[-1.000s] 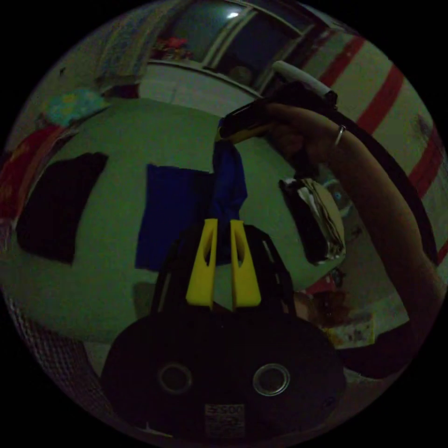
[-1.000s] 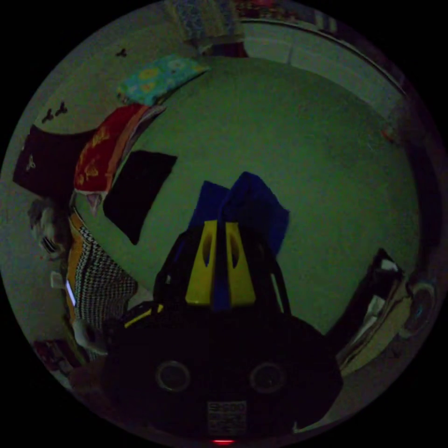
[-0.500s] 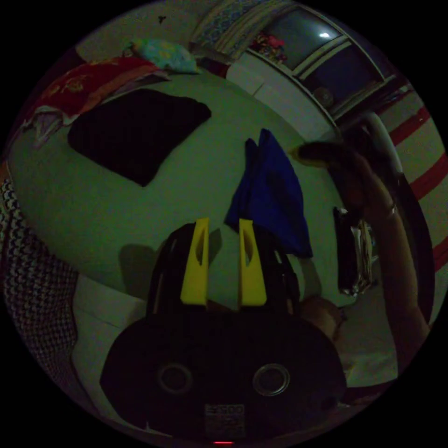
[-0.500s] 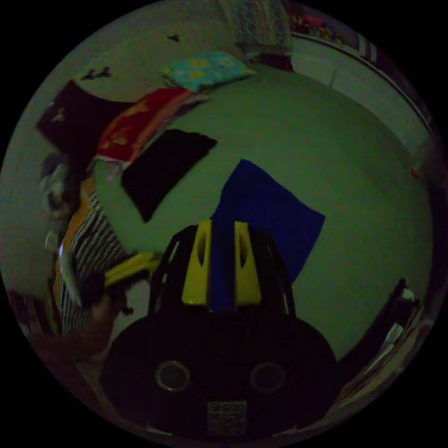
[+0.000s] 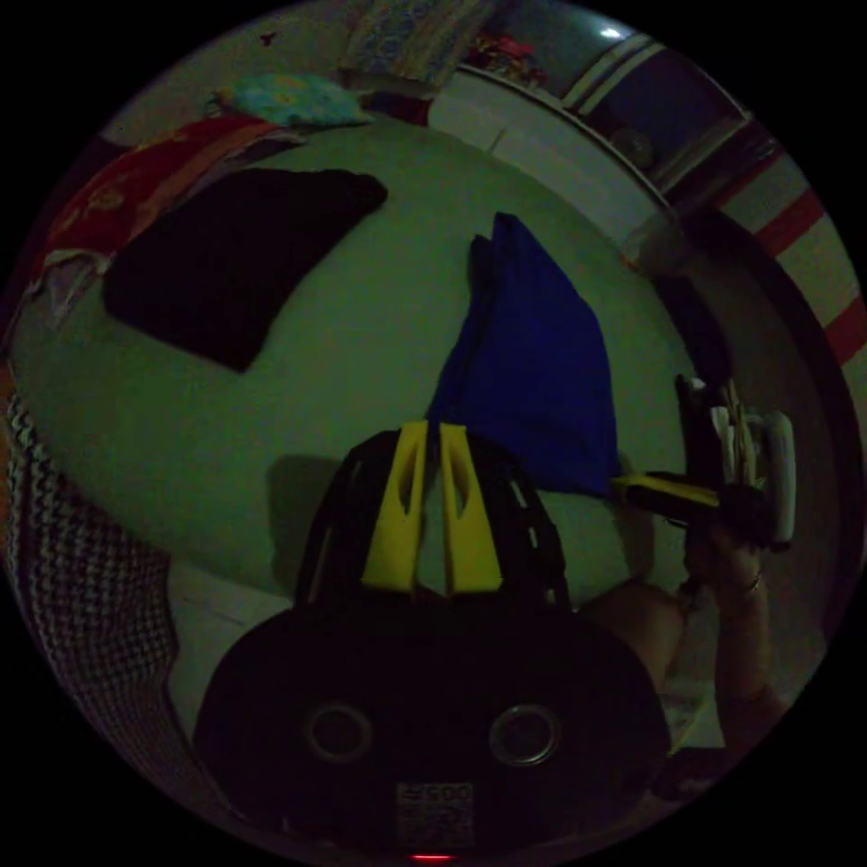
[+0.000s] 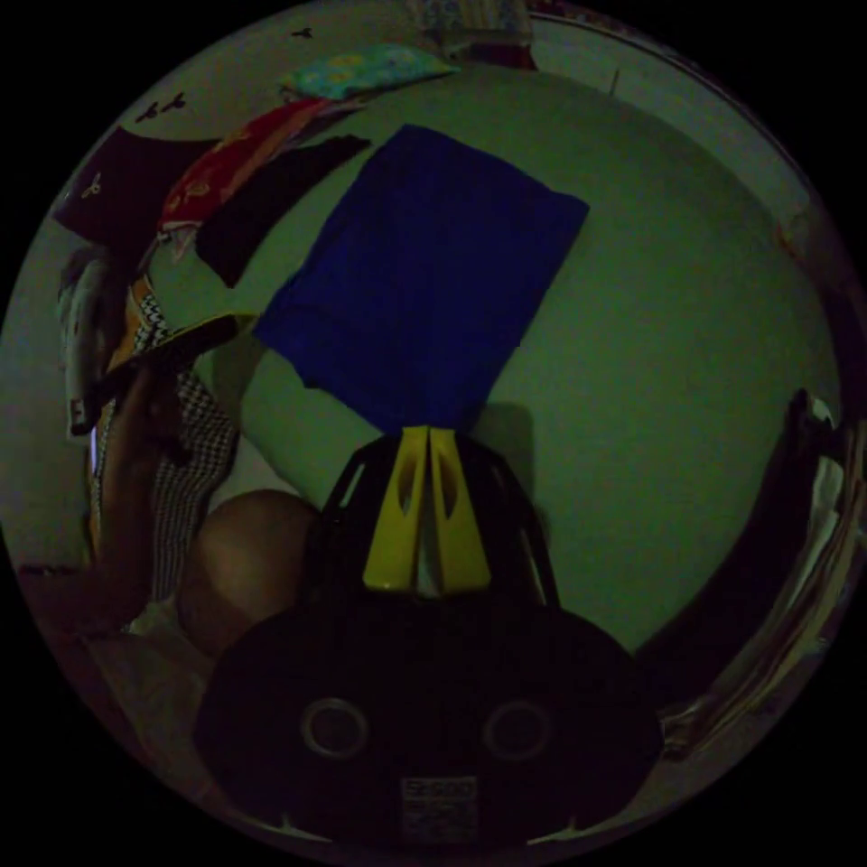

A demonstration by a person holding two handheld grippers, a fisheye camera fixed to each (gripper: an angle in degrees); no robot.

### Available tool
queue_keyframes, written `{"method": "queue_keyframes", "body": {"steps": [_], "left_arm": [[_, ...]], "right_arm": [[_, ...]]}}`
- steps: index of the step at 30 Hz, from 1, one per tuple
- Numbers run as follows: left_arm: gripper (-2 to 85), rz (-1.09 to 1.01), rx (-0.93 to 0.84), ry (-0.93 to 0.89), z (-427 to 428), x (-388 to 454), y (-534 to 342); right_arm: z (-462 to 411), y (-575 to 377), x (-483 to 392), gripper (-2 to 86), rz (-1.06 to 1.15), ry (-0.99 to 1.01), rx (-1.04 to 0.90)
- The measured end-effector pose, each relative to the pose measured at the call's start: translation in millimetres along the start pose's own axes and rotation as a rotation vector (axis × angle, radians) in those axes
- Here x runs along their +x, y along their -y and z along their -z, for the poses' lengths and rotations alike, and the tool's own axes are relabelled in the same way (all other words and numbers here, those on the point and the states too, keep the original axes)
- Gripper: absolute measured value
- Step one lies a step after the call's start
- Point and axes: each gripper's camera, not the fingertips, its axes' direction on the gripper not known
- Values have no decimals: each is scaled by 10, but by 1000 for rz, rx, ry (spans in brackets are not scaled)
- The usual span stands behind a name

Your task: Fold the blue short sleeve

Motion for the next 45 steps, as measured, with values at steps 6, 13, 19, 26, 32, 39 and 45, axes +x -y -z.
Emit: {"method": "queue_keyframes", "body": {"steps": [6,13,19,26,32,39,45], "left_arm": [[74,-171,186,-94,338,123,581],[8,-373,59,47,-385,820,1598],[1,-313,-90,101,-900,483,2018],[17,-314,52,168,-218,-73,1789],[120,-387,28,-64,118,-358,1066],[181,-338,-56,-54,-123,-500,724],[151,-266,-58,0,-138,-598,700]], "right_arm": [[221,445,338,6,-80,-59,263],[-289,1150,465,-10,-112,-152,260],[-768,1411,755,-12,-135,-158,135],[-328,932,937,13,-249,-7,293],[-344,698,861,108,-208,101,325],[-767,892,533,136,-180,26,275],[-1115,1005,69,126,-120,-73,248]]}}
